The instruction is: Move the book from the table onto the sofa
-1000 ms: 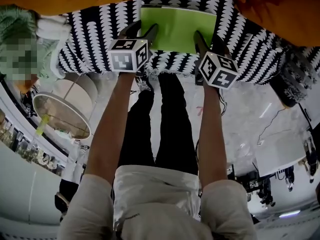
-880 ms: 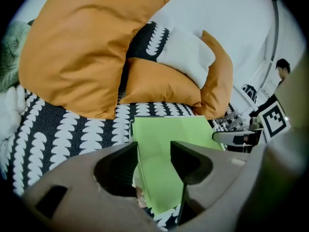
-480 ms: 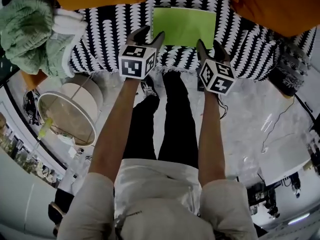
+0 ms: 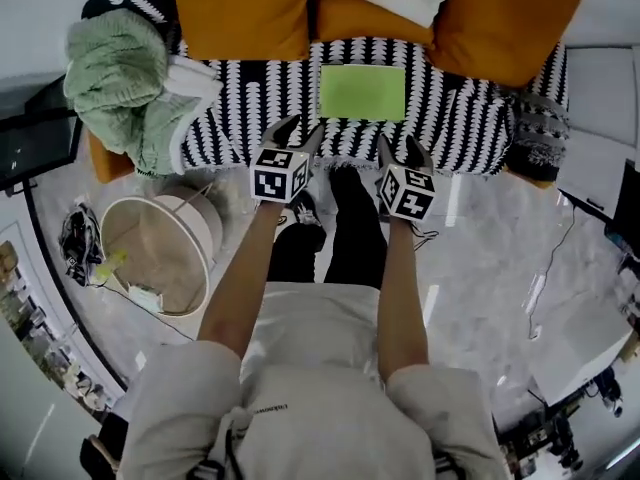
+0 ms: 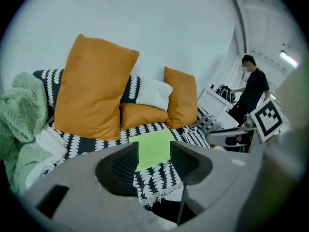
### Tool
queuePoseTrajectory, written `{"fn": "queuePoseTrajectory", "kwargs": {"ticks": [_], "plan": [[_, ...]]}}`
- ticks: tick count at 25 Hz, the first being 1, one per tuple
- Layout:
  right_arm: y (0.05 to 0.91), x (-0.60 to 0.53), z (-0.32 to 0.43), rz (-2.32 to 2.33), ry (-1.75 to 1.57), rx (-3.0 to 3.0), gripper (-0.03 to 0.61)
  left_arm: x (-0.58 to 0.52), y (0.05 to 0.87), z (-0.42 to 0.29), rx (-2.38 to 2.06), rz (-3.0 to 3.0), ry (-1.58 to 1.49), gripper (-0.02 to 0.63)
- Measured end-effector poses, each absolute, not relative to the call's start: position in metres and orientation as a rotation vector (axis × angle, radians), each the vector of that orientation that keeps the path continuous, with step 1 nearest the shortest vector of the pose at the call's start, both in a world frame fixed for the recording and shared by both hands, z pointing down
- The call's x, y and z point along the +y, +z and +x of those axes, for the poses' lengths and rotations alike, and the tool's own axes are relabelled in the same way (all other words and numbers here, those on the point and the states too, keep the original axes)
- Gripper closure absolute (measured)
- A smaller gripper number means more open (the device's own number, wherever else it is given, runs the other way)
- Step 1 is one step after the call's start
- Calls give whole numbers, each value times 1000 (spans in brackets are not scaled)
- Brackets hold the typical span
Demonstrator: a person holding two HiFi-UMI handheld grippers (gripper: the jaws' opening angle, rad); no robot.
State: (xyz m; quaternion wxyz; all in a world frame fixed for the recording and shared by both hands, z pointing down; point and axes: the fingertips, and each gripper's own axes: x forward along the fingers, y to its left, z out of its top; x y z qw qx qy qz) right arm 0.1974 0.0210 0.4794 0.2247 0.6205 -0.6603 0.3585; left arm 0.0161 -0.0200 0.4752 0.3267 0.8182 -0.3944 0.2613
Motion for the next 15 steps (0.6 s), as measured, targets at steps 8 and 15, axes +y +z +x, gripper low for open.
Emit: {"fn": "queuePoseTrajectory", "kwargs": {"ticks": [8,15], "plan": [[385,81,183,1854,963,-1861,356,24,371,8,-1076,2250,578,403],[343,112,164,1904,847,-1947,357,76,324,12,-1068,2306,504,403]]}}
